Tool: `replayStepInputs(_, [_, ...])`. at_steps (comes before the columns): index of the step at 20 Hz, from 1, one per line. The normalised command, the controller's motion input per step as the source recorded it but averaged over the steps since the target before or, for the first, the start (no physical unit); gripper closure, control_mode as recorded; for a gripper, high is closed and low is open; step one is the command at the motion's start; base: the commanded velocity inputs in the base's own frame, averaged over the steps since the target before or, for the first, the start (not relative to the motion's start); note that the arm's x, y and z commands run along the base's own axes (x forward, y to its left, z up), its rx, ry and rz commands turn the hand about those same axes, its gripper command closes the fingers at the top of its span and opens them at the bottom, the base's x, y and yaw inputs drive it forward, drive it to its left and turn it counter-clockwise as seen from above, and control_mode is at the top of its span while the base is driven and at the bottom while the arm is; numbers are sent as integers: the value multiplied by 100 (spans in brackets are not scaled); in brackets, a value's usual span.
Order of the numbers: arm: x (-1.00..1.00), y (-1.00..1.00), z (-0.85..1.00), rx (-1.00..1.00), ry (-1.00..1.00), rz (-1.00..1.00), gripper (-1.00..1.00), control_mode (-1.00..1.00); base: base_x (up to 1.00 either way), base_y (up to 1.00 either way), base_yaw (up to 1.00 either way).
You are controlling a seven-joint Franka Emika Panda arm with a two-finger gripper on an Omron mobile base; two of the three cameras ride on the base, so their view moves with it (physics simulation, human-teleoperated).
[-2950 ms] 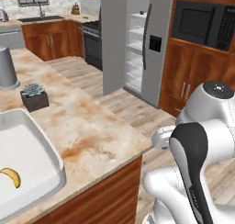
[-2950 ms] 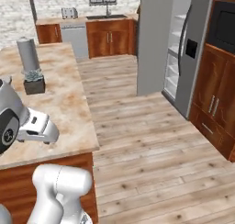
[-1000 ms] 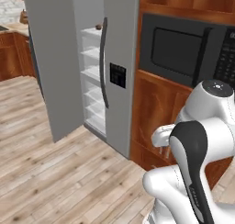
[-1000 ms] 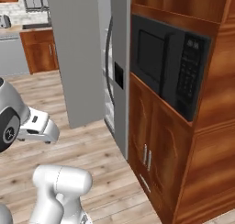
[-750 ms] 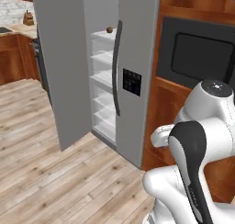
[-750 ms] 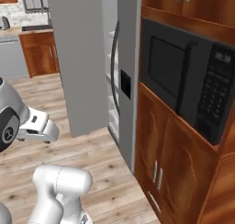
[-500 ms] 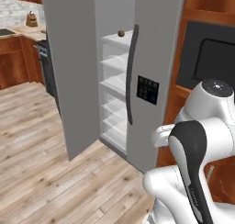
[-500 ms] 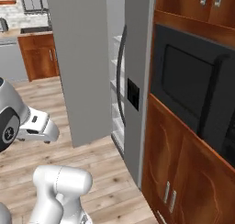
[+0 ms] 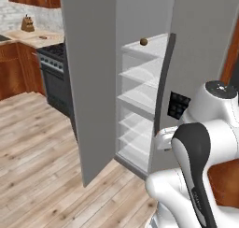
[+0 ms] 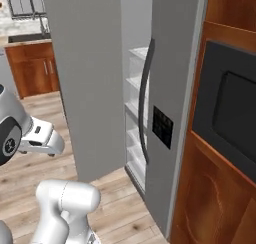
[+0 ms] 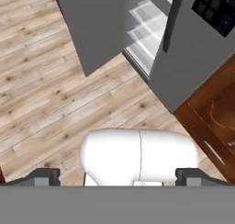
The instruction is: Place the cold items (banana and apple) from the fridge in one tupperware on the dining counter. Place the warm items (kebab skewer and hot dog) in the stove area in another tupperware.
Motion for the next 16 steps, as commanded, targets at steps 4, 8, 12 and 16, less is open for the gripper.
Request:
replayStepInputs(4, [0,0,0,0,0,0,-100,100,83,21,-27])
replayStepInputs(8, [0,0,0,0,0,0,-100,100,76,19,-38])
replayStepInputs(12, [0,0,0,0,0,0,-100,100,72,22,-40])
replayStepInputs(16, [0,0,0,0,0,0,-100,100,68,23,-42])
